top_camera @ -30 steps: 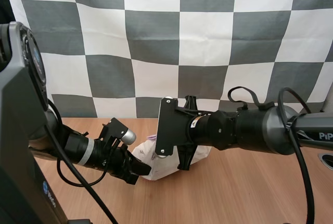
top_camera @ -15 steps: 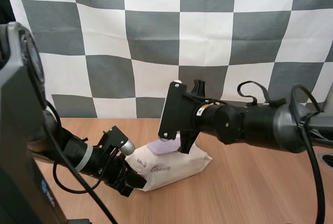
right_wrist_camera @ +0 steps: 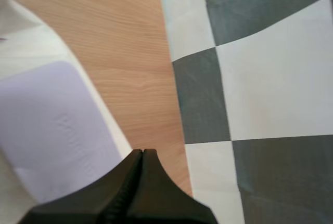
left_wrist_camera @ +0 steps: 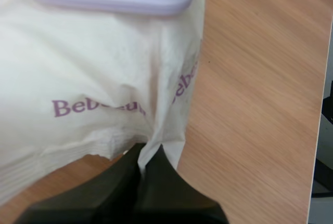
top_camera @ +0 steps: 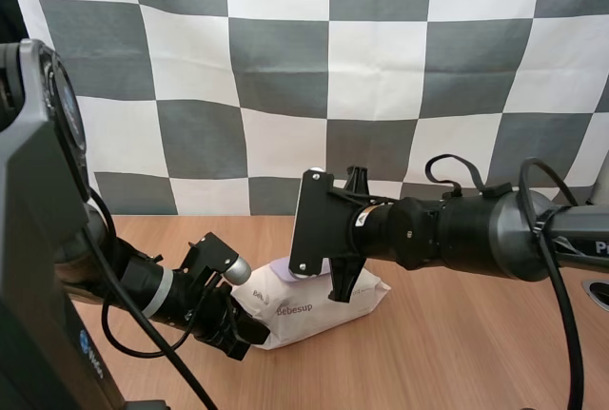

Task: Open the wet wipes lid

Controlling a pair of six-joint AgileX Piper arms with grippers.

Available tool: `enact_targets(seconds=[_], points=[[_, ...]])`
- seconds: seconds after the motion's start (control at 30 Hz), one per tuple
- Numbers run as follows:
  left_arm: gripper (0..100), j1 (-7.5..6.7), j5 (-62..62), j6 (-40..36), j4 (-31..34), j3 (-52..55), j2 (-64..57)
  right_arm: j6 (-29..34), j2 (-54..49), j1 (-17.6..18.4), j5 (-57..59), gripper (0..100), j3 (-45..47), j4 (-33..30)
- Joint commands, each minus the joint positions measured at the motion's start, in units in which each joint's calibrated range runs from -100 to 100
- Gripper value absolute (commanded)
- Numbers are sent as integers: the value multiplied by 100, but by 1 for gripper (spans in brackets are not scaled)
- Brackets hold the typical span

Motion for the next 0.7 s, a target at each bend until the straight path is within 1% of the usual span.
enact_targets(seconds=[0.0,0.07,0.13,0.2,0.27,0.3,0.33,0.37,0.43,0.47,0.5,0.53,0.6,0.67], points=[[0,-3,10,100,-92,-29,-6,15,-124,-28,1433,0,8,-6],[0,-3,10,100,-105,-29,-6,170,-295,-77,1998,0,8,-51],[0,-3,10,100,-91,-29,-6,382,-434,-96,2591,0,8,-374],[0,-3,10,100,-79,-29,-6,717,-516,-96,2820,0,8,-710],[0,-3,42,100,-22,-29,-6,957,-528,-96,2919,0,22,-884],[0,-3,42,100,20,-29,-6,985,-528,-96,3002,4,22,-906],[0,-3,42,100,62,-29,-6,985,-528,-96,3064,14,22,-906],[0,-3,42,100,114,-29,-6,1012,-515,-96,3083,33,22,-906],[0,-3,42,100,129,-29,-6,1113,-502,-96,2952,48,22,-906],[0,-3,64,100,130,-29,-6,1222,-502,-96,2715,49,22,-906],[0,-3,90,100,130,-29,-6,1234,-502,-96,2580,47,22,-906],[0,-3,150,100,130,-29,-6,1234,-488,-96,2482,44,22,-896],[0,-3,241,100,130,-29,-6,1234,-461,-96,2384,35,22,-828],[0,-3,255,100,130,-29,-6,1225,-387,-96,2297,30,22,-806]])
